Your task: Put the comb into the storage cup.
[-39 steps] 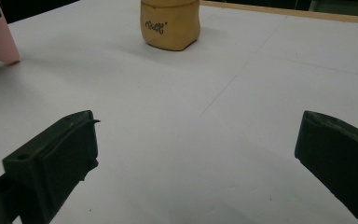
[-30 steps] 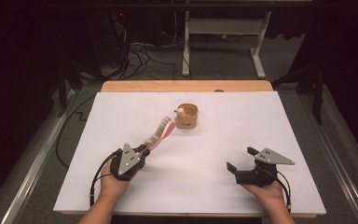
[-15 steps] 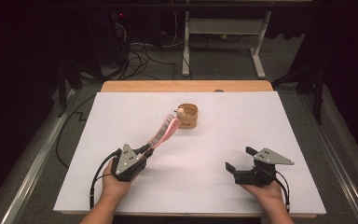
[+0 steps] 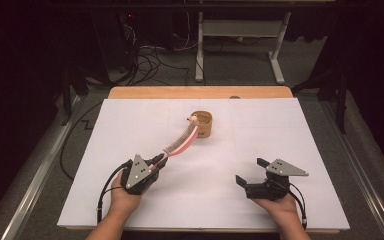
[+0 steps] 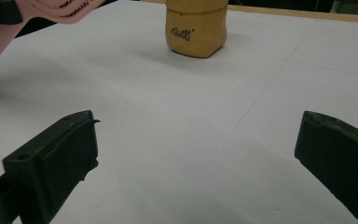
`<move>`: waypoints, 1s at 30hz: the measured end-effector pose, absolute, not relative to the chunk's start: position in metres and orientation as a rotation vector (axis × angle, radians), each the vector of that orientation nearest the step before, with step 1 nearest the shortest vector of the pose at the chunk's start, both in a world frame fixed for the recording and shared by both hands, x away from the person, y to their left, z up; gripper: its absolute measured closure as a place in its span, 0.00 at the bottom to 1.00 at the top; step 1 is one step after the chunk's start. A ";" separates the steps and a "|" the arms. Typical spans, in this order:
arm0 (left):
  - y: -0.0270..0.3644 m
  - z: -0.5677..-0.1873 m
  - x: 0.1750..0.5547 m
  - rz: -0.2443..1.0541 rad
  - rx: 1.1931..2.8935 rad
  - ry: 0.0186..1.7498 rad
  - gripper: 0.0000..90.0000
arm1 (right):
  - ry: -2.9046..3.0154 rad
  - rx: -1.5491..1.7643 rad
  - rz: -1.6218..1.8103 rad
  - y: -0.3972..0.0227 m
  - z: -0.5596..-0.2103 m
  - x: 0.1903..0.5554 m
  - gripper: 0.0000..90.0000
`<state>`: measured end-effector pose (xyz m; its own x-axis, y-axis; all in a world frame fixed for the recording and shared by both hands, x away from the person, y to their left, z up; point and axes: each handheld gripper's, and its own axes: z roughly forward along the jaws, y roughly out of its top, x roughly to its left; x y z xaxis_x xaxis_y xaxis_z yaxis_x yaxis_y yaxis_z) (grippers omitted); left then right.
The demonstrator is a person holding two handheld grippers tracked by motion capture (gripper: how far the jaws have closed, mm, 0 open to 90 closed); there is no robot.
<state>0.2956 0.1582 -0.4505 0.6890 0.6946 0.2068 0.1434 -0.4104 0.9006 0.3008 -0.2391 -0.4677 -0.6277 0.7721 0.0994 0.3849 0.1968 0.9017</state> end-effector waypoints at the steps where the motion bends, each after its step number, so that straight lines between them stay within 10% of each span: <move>1: 0.157 -0.450 0.295 0.720 1.929 0.650 0.90 | 2.107 1.081 1.411 -0.238 -0.468 0.301 0.01; 30: 0.152 -0.447 0.289 0.765 1.935 0.624 0.91 | 2.236 1.111 1.783 -0.155 -0.458 0.324 0.01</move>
<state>0.2894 0.1522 -0.4466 0.6767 0.6910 0.2544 0.1102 -0.4367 0.8929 0.3241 -0.1549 -0.4580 -0.7354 0.5698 0.3667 0.4845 0.0638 0.8725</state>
